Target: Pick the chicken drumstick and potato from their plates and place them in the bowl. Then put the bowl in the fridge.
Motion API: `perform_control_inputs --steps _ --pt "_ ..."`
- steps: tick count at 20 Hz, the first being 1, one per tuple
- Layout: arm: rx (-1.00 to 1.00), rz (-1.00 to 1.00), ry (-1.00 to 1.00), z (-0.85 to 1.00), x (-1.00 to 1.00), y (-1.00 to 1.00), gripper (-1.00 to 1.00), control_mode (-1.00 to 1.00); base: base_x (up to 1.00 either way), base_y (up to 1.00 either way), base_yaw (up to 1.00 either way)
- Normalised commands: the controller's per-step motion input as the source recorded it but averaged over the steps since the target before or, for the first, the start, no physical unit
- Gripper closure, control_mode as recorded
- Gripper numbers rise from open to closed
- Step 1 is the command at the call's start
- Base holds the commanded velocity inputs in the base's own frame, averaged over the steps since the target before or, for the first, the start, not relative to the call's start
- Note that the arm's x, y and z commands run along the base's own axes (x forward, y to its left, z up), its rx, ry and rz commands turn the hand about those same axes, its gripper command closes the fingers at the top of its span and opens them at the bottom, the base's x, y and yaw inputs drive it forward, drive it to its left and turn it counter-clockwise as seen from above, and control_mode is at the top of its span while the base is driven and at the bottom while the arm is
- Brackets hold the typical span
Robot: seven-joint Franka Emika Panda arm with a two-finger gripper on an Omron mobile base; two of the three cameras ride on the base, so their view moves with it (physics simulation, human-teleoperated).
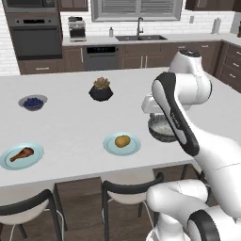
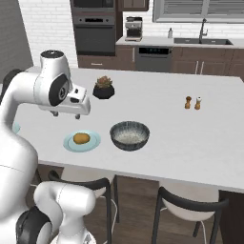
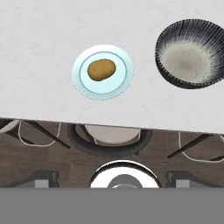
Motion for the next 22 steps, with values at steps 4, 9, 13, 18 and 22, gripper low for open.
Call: perform_control_inputs --steps 4,9,13,18,22 --pt "0.1 -0.15 0.08 -0.44 -0.2 0.36 -1.0 -1.0 0.0 0.0 0.0" --pt "0.04 -0.42 0.2 -0.56 0.34 0.32 -1.0 -1.0 0.0 0.0 0.0" --pt "0.03 -0.37 0.08 -0.41 0.59 0.24 -1.0 -1.0 0.0 0.0 0.0" --pt "0.04 -0.33 0.13 -0.45 0.97 0.08 -1.0 -1.0 0.0 0.0 0.0" --pt "0.08 -0.16 0.23 -0.34 0.99 0.0 -1.0 -1.0 0.0 0.0 0.0"
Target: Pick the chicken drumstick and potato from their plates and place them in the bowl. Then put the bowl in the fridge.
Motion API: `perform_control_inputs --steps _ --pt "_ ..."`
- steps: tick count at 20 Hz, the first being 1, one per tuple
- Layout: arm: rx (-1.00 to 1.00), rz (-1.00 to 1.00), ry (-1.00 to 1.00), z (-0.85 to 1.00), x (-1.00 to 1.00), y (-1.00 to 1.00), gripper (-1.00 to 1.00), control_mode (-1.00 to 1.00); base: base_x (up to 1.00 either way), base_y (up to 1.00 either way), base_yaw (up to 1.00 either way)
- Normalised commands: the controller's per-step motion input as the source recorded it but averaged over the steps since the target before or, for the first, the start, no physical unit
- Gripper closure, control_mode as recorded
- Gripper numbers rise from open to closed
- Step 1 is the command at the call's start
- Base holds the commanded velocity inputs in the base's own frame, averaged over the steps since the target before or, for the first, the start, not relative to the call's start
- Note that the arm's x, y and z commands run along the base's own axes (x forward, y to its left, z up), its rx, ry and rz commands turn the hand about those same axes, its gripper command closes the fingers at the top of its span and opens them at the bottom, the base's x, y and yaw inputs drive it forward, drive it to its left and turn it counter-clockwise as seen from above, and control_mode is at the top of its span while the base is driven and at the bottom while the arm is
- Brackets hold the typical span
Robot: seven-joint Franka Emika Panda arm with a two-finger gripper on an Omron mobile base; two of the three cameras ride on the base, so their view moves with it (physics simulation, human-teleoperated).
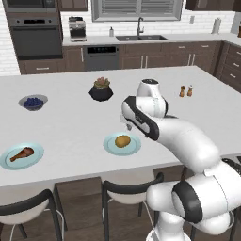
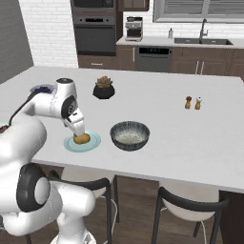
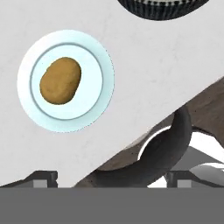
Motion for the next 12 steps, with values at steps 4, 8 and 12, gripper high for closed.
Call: perform_control_inputs --steps 4,8,12 --pt "0.09 -0.02 0.18 -0.23 0.98 0.0 -1.0 -1.0 0.0 0.0 0.0" --pt "0.0 0.0 0.15 -0.36 0.92 0.0 -1.0 -1.0 0.0 0.0 0.0" --pt "0.0 0.0 0.12 -0.43 0.73 0.11 -1.0 -1.0 0.0 0.0 0.0"
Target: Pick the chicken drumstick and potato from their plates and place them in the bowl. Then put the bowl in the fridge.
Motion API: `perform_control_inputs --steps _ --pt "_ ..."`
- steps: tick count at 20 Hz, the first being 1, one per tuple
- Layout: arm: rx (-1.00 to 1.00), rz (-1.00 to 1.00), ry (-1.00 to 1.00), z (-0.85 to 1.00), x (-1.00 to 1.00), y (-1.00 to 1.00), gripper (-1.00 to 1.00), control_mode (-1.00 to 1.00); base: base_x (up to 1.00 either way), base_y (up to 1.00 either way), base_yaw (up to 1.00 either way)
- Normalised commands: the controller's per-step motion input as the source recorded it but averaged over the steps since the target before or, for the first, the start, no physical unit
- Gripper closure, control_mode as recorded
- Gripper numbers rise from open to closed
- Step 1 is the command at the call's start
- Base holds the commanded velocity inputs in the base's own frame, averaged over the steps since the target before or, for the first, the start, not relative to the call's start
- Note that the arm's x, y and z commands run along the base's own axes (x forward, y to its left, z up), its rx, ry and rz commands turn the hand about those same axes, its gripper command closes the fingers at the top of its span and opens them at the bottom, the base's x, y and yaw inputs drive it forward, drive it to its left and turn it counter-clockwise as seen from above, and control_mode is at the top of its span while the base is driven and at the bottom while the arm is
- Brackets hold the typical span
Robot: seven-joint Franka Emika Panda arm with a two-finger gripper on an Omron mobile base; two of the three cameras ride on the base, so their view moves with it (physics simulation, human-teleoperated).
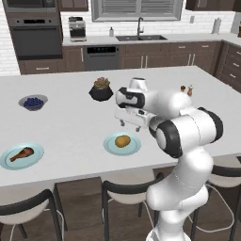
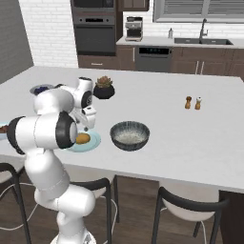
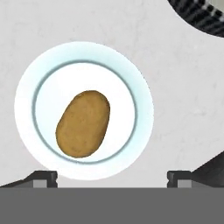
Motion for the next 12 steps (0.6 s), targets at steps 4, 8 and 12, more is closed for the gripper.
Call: perform_control_inputs --steps 4,8,12 --pt "-0.02 0.0 0.02 -0.4 0.3 0.16 -1.0 -1.0 0.0 0.0 0.0" --pt "-0.03 0.0 0.0 -0.43 0.01 0.09 -1.0 -1.0 0.0 0.0 0.0" --pt "-0.01 0.0 -0.03 -0.29 -0.17 0.01 -1.0 -1.0 0.0 0.0 0.0"
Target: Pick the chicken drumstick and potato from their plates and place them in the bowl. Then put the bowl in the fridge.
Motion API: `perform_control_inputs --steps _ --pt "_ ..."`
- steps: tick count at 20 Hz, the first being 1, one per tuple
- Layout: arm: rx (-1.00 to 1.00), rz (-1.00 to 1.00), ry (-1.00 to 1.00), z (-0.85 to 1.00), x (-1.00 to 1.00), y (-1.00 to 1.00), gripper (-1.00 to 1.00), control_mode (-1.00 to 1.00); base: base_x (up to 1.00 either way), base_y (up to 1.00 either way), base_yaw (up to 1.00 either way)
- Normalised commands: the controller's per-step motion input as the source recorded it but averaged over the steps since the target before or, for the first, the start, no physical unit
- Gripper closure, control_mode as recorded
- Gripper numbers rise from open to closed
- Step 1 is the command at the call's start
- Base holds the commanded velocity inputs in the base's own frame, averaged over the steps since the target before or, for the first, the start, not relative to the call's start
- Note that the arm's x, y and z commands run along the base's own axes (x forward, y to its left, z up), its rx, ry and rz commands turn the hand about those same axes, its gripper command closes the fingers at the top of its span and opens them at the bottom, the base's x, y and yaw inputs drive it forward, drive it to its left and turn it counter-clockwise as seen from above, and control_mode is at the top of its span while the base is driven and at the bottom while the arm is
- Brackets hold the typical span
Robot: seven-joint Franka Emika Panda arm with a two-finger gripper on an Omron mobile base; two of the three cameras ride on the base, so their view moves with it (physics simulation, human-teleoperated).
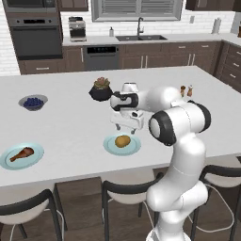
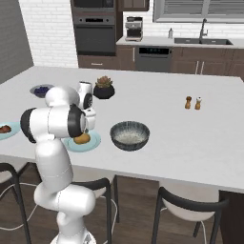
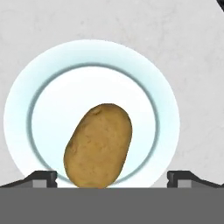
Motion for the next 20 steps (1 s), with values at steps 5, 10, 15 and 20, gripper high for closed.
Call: perform_control_inputs --steps 5,10,15,20 --pt "0.0 0.0 -0.05 -0.21 -0.51 0.0 -1.0 -1.0 0.0 0.0 0.0" --pt "0.0 -0.12 0.0 -0.13 -0.06 0.03 -1.0 -1.0 0.0 0.0 0.0" --pt "0.0 -0.19 -0.01 0.01 0.04 0.0 -1.0 -1.0 0.0 0.0 0.0" --pt "0.0 -0.21 -0.14 0.0 0.01 0.0 -1.0 -1.0 0.0 0.0 0.0"
